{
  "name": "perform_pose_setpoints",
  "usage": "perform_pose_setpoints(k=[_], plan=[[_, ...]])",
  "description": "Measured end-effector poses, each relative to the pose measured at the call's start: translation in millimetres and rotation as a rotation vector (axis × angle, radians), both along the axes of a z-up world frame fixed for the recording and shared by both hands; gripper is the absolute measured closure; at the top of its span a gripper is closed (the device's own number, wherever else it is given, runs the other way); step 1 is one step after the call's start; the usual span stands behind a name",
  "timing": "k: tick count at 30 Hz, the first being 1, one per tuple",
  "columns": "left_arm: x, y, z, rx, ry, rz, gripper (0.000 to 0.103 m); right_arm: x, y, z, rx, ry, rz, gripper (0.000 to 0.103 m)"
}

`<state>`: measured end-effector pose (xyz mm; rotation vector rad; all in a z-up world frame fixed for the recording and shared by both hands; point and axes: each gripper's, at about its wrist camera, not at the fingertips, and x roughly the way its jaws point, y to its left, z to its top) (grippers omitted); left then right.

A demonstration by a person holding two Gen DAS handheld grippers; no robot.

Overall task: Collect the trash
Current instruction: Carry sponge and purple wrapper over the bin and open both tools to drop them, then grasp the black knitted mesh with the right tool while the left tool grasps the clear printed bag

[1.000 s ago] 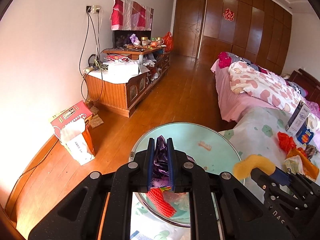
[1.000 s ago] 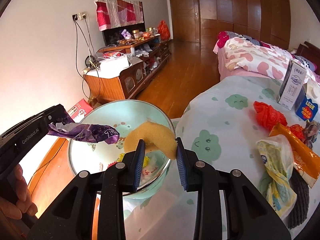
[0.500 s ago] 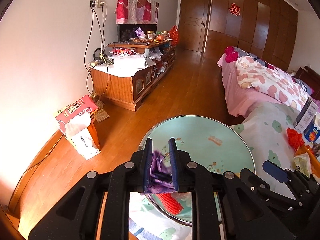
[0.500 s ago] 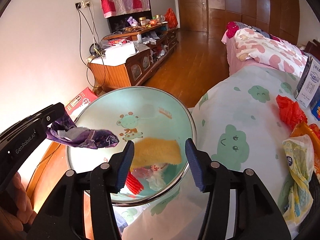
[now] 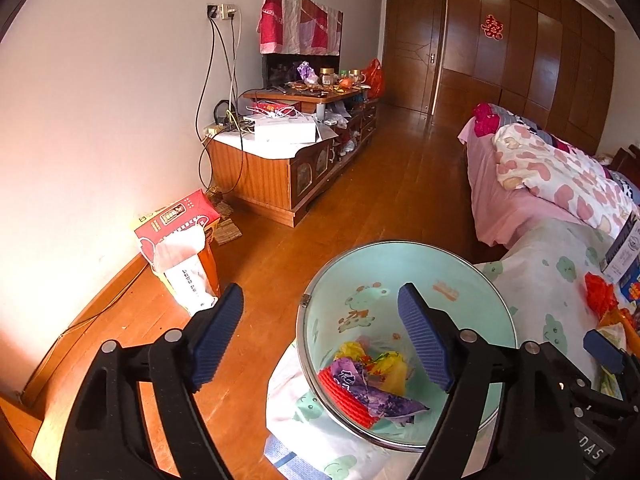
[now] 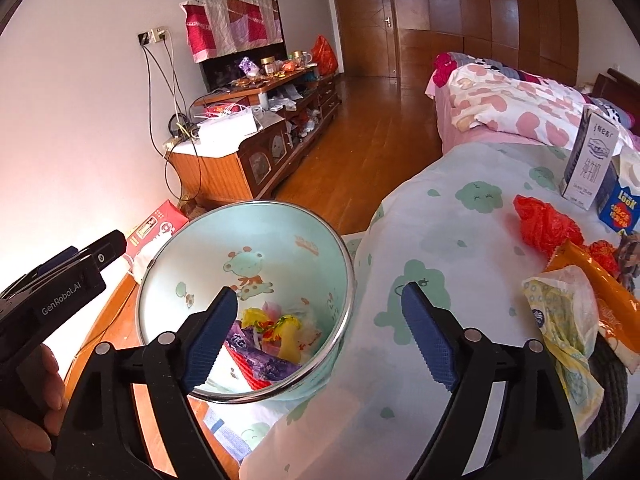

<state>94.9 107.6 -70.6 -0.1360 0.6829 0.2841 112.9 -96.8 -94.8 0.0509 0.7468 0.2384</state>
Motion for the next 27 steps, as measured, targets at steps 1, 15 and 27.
perform_pose_setpoints(k=[1, 15, 27], plan=[[-1, -1, 1, 0.002, -0.002, 0.001, 0.02, -2, -4, 2, 0.002, -0.006, -0.01, 0.015], [-23, -32, 14, 0.01, -0.027, -0.059, 0.006, -34, -60, 25, -0.014, -0.099, -0.143, 0.006], [-36, -72, 26, 0.034, -0.043, -0.145, 0.006, -62, -104, 35, 0.001, -0.144, -0.217, 0.006]])
